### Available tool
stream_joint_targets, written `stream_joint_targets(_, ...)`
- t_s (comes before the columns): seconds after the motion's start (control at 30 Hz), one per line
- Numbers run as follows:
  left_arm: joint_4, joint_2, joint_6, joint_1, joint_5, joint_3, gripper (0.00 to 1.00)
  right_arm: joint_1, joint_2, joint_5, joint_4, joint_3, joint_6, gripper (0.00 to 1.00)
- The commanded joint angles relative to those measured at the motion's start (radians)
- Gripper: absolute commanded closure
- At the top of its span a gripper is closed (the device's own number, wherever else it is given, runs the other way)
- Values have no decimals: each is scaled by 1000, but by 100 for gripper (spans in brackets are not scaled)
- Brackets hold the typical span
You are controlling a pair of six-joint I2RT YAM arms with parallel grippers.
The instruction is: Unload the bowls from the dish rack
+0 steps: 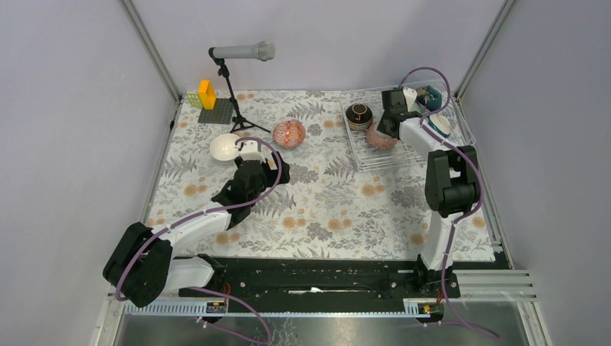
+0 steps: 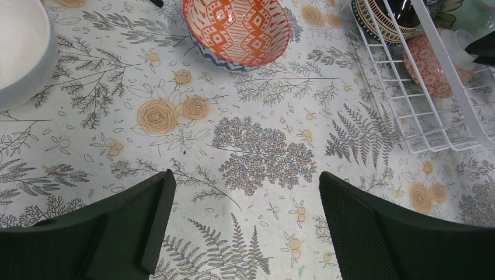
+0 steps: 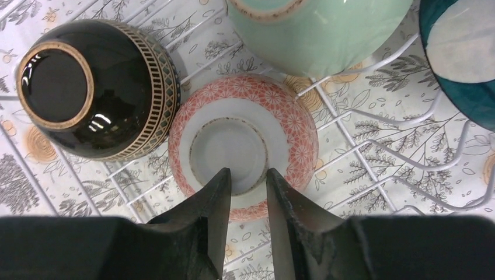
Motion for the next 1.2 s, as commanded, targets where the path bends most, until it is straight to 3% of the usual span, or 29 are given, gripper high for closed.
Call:
stream_joint_targets(0.0, 45, -15, 14, -2, 17, 17, 1, 10, -67, -205, -39, -29, 44, 65)
stream_joint_targets(0.3, 45, -15, 14, -1, 20, 18, 1, 29, -184, -302, -50, -76, 53, 64)
stream_joint_targets(0.6, 43, -16, 16, -2, 24, 20, 1, -20, -217, -197, -82, -59, 62, 38)
stream_joint_targets(0.83, 43, -18, 15, -2, 26, 20, 1, -111, -250, -425, 146, -244, 194, 6)
stream_joint_targets(1.17, 43, -21, 18, -2, 26, 19, 1, -141, -154, -509, 229, -269, 209, 0)
